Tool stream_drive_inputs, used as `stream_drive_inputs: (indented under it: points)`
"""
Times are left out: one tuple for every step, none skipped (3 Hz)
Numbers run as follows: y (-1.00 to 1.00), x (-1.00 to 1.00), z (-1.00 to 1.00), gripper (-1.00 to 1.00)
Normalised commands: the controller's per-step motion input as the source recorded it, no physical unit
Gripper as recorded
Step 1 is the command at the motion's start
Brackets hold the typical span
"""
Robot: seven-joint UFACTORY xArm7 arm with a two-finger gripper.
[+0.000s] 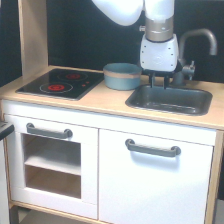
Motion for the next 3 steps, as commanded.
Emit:
stream_drive_inputs:
  points:
    - [1.00,1.00,-1.00,-0.85]
    - [1.00,1.00,-1.00,-0.45]
    - [0.97,1.00,1.00,-1.00]
